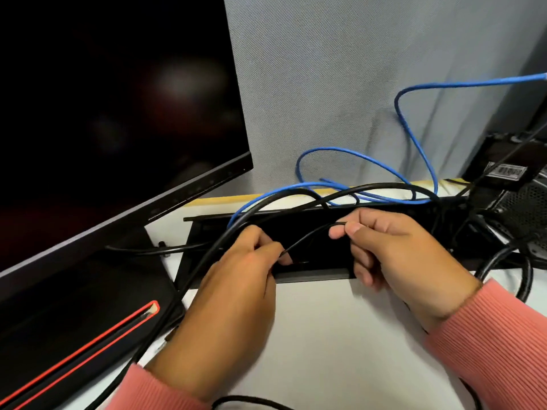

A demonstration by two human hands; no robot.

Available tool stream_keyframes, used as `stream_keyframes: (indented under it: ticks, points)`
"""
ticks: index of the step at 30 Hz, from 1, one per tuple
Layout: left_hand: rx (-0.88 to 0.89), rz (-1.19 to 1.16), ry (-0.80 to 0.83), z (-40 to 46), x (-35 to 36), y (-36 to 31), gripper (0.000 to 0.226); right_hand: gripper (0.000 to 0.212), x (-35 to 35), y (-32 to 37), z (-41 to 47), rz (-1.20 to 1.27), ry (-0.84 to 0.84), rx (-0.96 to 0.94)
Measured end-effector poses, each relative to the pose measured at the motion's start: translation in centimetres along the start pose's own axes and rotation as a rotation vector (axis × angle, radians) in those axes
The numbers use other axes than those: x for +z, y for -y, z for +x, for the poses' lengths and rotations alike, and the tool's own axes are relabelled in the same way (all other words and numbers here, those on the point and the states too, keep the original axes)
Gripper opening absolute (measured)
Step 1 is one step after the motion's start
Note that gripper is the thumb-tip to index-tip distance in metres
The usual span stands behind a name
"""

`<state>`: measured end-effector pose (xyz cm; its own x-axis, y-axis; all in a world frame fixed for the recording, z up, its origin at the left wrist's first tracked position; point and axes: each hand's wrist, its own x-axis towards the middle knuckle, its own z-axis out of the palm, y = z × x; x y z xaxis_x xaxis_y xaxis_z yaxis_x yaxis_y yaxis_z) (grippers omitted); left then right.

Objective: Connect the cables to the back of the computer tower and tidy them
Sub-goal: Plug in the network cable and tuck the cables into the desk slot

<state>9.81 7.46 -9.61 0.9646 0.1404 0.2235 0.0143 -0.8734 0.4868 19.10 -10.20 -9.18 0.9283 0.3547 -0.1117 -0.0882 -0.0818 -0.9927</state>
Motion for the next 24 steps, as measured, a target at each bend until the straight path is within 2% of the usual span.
stream_keyframes:
  ticks: [5,12,18,24]
  points:
    - [-0.014,-0.036,0.059,0.3,-0.4,-0.1,0.041,0.025,0.2,0.1,-0.1,0.152,-0.009,-0.037]
    - [-0.115,-0.11,0.136,0.4,-0.7,0.3,0.038,0.027,0.8,0.5,-0.4,0.236,0.003,-0.102]
    - [-0.181,-0.108,0.275,0.8,-0.4,-0.1,0.015,0.027,1.3,1.0,-0.5,0.287,0.006,-0.139]
    - [-0.17,-0.141,0.14,0.6,0.0,0.5,0.014,0.026,1.3,1.2,-0.6,0.379,-0.02,-0.096]
